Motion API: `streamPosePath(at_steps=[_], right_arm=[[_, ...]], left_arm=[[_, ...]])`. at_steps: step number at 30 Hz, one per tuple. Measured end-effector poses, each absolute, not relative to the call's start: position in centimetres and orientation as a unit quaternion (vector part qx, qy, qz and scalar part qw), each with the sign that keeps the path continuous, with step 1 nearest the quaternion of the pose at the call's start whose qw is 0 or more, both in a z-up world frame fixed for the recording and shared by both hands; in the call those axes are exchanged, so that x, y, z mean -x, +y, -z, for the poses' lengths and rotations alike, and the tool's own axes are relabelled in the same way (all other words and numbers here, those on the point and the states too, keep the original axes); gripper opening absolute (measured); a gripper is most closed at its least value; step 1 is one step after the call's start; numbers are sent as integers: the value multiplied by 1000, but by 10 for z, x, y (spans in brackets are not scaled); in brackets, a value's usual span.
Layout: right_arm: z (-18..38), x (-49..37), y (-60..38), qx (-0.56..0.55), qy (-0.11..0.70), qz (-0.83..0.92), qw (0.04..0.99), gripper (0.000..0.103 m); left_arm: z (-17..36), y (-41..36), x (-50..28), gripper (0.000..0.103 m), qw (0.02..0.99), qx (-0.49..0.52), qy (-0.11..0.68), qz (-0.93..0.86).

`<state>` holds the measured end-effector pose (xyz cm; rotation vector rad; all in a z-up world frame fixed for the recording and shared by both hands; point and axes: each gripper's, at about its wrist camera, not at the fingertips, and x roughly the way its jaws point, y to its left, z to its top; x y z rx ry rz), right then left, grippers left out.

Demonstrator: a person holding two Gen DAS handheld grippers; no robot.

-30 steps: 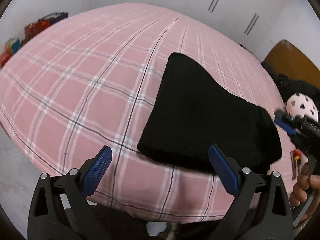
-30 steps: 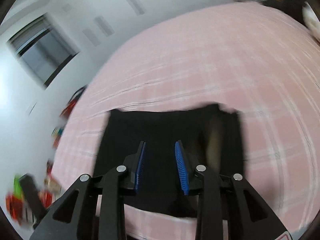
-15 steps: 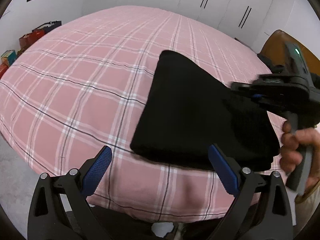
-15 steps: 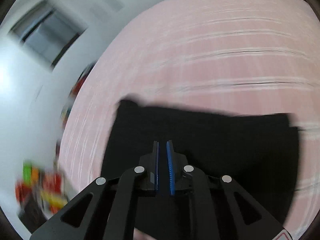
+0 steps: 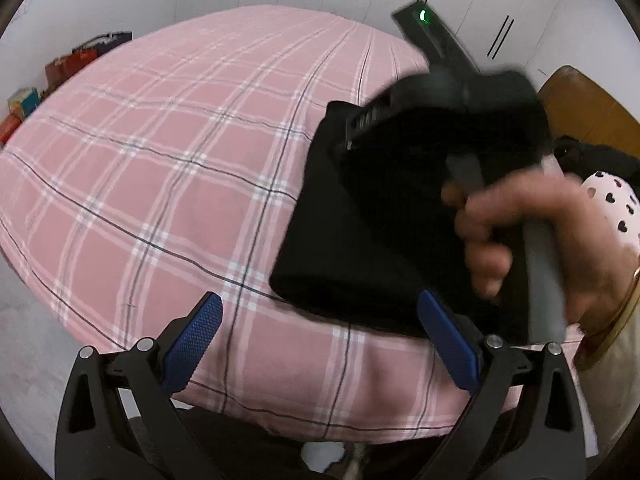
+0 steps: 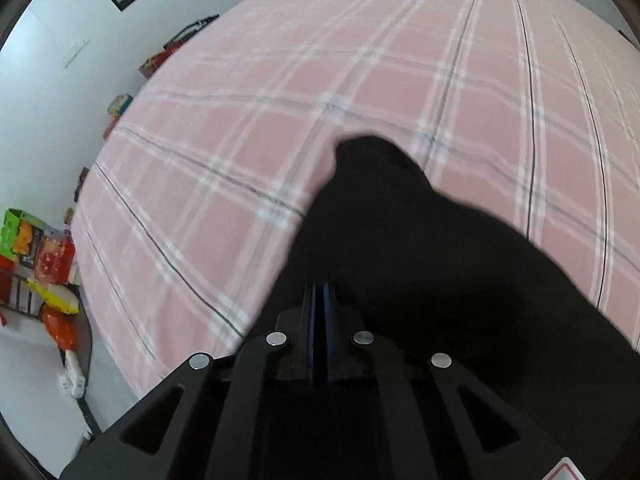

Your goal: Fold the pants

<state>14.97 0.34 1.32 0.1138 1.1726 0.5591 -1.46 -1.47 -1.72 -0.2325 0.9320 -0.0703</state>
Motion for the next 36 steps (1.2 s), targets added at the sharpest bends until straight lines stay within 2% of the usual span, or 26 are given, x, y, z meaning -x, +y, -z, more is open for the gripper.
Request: streamPosePath(at_steps=[3,4,5,7,10,13,15,16,18,20,21,23,25,27,29,33,34,35,36], right_arm=[[-27,-136,-22,-61,523,-255,811,5],[-17,-136,-36,-65,530,-246,809,5],[-5,-137,-47,-70,544,-245,799,0],[-9,-127,-72,-117,548,-234,794,0],[-43,-84,-117,-118,492,-192,841,10],[-29,-59,-179,-139,498,-122,847,10],[-5,-43,-211,-159,512,-97,838,0],[-5,-35,-223,-185,504,-106,837,0],[-15,-22,-234,-205,491,-86,842,0],[-32,-4,-238,-214,459,-77,859,8],[-34,1,-241,-211,455,-67,862,8],[-23,3,-230,-196,472,-49,858,10],[-15,13,-237,-205,471,-52,856,8],[-26,21,-242,-219,460,-54,859,16],[-21,28,-229,-215,454,-39,864,64],[-8,27,-227,-228,463,-24,856,64],[-4,23,-226,-229,471,-32,851,62],[1,17,-223,-230,485,-48,842,42],[8,15,-218,-226,494,-52,838,32]], left_arm=[[17,-12,15,96,888,115,445,33],[17,-11,15,96,887,119,446,33],[18,-11,14,96,885,124,448,34],[18,-12,12,96,883,125,451,34],[18,-14,15,96,886,109,450,30],[17,-16,15,96,888,97,448,27],[18,-19,15,96,887,95,451,26],[17,-21,15,96,887,92,451,25],[16,-25,16,96,889,80,450,25],[16,-31,17,96,892,62,448,22],[15,-33,19,96,893,53,446,19],[15,-38,21,96,897,36,441,15],[15,-43,21,96,897,22,442,13],[16,-46,21,96,897,12,443,11],[16,-49,23,96,898,5,439,12],[15,-48,22,96,899,8,438,15],[15,-48,22,96,898,10,439,15],[15,-48,22,96,898,12,440,17],[15,-49,22,96,898,11,440,17]])
